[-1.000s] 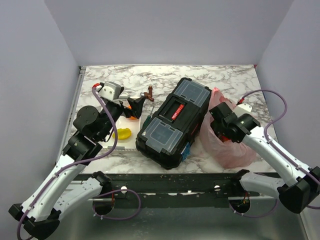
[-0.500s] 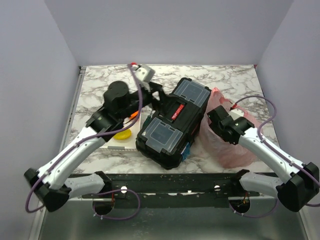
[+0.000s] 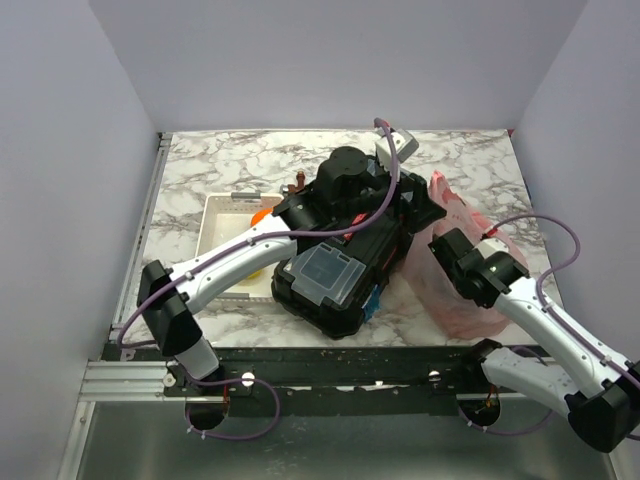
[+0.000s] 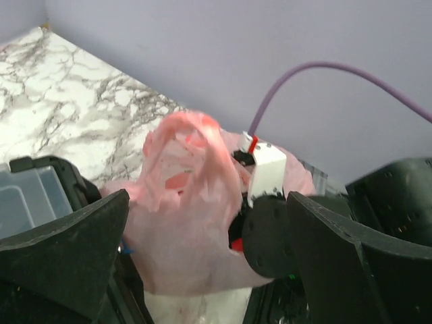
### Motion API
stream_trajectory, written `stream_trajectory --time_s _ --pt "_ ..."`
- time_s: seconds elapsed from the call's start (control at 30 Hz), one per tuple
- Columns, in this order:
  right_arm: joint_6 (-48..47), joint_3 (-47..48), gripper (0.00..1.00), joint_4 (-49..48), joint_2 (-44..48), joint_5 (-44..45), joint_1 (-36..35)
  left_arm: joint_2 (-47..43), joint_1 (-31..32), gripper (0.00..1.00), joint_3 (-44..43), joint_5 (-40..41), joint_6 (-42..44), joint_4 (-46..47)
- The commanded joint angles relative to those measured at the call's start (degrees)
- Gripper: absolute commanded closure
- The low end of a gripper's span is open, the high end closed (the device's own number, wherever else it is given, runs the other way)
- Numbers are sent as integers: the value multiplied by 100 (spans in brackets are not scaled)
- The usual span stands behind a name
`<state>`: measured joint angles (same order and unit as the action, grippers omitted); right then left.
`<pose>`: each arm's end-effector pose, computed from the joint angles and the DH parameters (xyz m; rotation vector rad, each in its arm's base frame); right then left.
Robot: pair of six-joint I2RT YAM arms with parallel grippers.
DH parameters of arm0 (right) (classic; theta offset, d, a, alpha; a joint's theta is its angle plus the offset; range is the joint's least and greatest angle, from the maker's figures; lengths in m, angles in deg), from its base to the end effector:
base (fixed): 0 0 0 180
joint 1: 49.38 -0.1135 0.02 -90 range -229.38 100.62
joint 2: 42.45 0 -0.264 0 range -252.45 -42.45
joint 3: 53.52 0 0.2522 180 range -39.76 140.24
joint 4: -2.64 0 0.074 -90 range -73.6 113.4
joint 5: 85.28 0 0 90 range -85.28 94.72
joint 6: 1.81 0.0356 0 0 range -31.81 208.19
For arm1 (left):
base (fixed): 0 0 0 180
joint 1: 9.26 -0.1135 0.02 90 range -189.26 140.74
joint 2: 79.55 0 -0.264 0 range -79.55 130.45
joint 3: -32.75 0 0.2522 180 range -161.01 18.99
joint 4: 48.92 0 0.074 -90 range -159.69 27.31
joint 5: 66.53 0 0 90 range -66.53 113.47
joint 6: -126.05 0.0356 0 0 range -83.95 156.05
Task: Take the fake fruits out of the plastic bag
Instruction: Take out the fake fruit from the plastic bag.
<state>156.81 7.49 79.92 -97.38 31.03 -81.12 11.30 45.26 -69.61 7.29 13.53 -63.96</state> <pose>0.1386 0.0672 0.2560 0.9119 2.4190 -0.0582 0.2119 -0.3144 0.4211 0.7153 1.6364 -1.2334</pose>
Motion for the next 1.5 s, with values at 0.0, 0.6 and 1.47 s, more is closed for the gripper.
stream_trajectory --time_s 0.0,0.6,1.47 --pt "248 -34 13 300 320 273 40 458 37 1 -683 -88 -162 -19" --pt "-173 -22 13 283 4 322 37 1199 -359 100 -1955 405 472 -1375" --pt "148 -1504 28 -1859 -1321 -342 46 861 -425 100 -1489 -86 393 -1153"
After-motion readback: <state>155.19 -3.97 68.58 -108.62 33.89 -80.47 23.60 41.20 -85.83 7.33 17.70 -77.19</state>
